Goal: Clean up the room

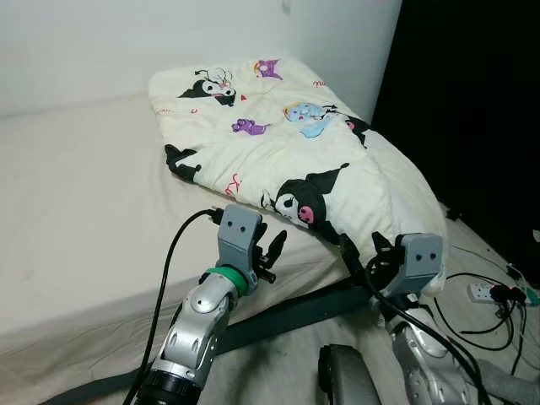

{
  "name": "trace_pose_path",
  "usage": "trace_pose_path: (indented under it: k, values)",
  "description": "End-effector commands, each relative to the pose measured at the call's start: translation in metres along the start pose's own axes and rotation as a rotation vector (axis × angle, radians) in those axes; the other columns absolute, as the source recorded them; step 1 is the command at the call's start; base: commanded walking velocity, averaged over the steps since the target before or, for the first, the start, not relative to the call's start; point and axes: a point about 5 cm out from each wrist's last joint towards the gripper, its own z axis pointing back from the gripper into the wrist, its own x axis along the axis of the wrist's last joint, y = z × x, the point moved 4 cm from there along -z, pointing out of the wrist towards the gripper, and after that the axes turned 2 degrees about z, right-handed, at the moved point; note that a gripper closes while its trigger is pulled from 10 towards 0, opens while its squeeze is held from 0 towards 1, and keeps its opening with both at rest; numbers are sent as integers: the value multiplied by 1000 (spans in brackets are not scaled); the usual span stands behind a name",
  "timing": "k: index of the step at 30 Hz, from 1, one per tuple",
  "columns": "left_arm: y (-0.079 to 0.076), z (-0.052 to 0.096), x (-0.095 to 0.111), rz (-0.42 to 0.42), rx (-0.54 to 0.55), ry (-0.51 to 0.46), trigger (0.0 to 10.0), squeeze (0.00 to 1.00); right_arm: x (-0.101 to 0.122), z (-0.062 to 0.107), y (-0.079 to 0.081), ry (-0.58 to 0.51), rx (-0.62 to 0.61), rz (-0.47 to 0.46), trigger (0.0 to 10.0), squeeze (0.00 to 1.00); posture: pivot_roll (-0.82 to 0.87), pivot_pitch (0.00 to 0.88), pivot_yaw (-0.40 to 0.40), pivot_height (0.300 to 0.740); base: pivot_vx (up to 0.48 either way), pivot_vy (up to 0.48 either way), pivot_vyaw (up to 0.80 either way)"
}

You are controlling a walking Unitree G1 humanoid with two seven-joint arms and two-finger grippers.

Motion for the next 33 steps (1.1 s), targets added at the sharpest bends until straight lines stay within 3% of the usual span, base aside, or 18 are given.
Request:
trace_pose_path:
  k: [1,5,9,10,11,13,14,19,21,22,26,27,28,29,33]
  values:
    - [3,3,-1,-14,11,12,10000,0,5,-1,-8,-15,-15,-12,10000,0,-200,82,120,450,0,0,0]
    - [12,8,-1,-29,40,21,10000,0,6,-8,-17,-9,-9,-5,10000,0,-156,118,121,450,0,0,0]
    - [37,21,1,-60,123,36,10000,0,14,-27,-18,-19,54,-2,10000,0,-89,183,110,450,0,0,0]
    - [37,21,1,-60,123,36,10000,0,14,-27,-18,-19,54,-2,10000,0,-89,183,110,450,0,0,0]
    - [49,26,1,-69,171,45,10000,0,17,-35,-26,-21,48,-11,10000,231,-63,206,112,450,0,0,0]
    - [54,29,2,-74,190,48,10000,0,17,-38,-30,-16,41,-8,10000,231,-57,211,113,450,0,0,0]
    - [61,34,3,-84,216,53,10000,0,15,-41,-37,-4,30,1,10000,1000,-29,238,119,450,0,0,0]
    - [74,44,3,-101,257,74,10000,0,17,-44,-48,4,7,29,10000,1000,-14,252,123,450,0,0,0]
    - [84,57,5,-118,288,95,10000,0,28,-48,-66,-13,-46,94,10000,1000,14,297,140,450,0,0,0]
    - [84,57,5,-118,288,95,10000,0,28,-48,-66,-13,-46,94,10000,1000,14,297,140,450,0,0,0]
    - [92,63,7,-132,314,114,10000,0,38,-52,-90,-6,-95,170,10000,1000,32,326,155,450,0,0,0]
    - [93,64,7,-135,317,117,10000,0,41,-53,-95,-9,-105,191,10000,682,39,333,158,450,0,0,0]
    - [93,65,8,-136,319,120,10000,0,44,-54,-98,-12,-110,203,10000,682,39,333,158,450,0,0,0]
    - [93,66,8,-137,321,124,10000,0,48,-55,-103,-17,-127,227,10000,0,46,341,163,450,0,0,0]
    - [93,72,9,-140,323,136,10000,0,62,-55,-120,-35,-192,281,10000,0,61,354,171,450,0,0,0]
